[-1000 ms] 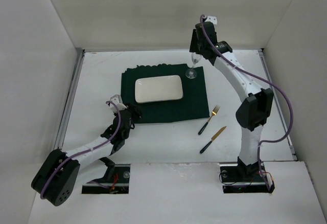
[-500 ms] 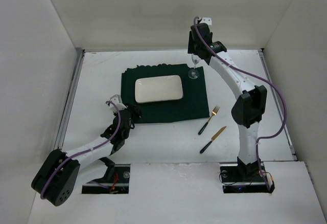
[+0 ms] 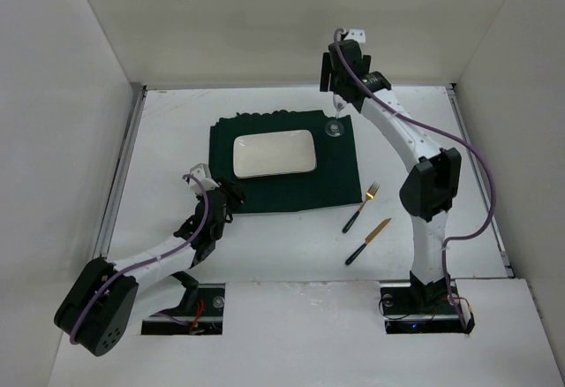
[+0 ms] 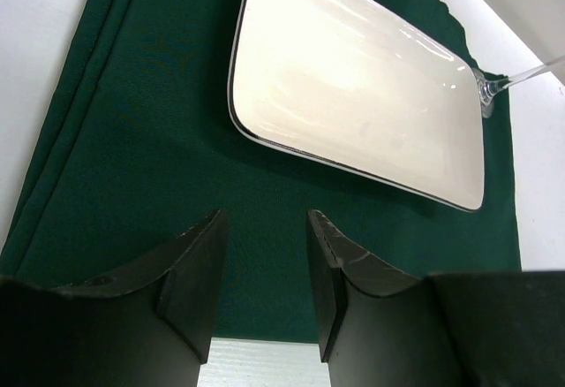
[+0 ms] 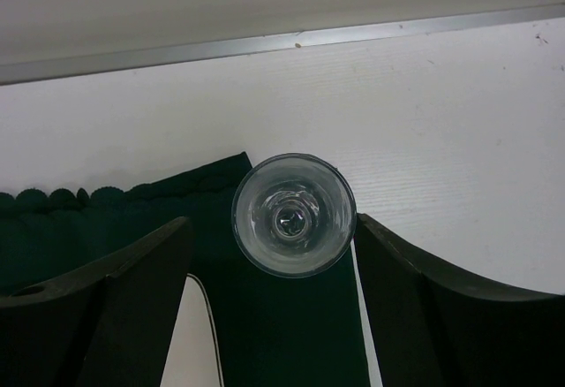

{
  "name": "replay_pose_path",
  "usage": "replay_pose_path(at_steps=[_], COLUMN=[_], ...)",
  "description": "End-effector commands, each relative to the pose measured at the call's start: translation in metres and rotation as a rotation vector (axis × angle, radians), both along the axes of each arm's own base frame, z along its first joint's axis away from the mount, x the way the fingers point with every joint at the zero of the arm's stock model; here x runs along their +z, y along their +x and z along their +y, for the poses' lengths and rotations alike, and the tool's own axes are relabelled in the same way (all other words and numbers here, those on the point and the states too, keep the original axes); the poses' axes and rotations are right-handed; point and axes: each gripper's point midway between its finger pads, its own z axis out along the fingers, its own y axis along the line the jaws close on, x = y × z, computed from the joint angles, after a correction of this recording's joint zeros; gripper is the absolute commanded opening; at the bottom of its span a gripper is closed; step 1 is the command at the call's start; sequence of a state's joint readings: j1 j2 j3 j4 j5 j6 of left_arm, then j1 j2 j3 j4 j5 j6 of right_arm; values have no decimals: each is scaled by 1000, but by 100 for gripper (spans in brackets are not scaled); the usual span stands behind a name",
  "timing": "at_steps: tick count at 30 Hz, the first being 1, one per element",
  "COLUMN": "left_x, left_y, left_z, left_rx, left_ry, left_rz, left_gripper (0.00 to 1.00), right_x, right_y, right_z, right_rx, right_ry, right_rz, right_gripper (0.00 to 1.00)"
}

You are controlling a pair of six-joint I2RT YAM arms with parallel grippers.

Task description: Set the dinner table for one person

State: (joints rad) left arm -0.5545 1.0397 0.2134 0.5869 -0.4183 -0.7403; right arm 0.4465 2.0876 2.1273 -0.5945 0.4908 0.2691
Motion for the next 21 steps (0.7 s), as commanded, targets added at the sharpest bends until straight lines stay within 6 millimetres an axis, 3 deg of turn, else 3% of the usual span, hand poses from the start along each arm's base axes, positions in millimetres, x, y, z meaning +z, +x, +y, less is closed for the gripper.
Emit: replay_pose_path(at_steps=[1, 9, 15, 21], left_x=[13, 14, 15, 17], left_y=[6, 6, 7, 7], left_z=[-3, -4, -6, -10], left_rx=[4, 0, -3, -12], left_ry=[-33, -33, -13, -6], left_rz=[-44, -47, -46, -49], left_gripper=[39, 39, 38, 38], right_x=[54, 77, 90, 75], right_y=[-8, -17, -26, -27], right_z=[-2, -5, -23, -32], right_rx=[-14, -9, -35, -23], right_ry=[57, 82, 102, 151], right_rz=[-118, -155, -177, -148], right_gripper=[79, 81, 82, 82])
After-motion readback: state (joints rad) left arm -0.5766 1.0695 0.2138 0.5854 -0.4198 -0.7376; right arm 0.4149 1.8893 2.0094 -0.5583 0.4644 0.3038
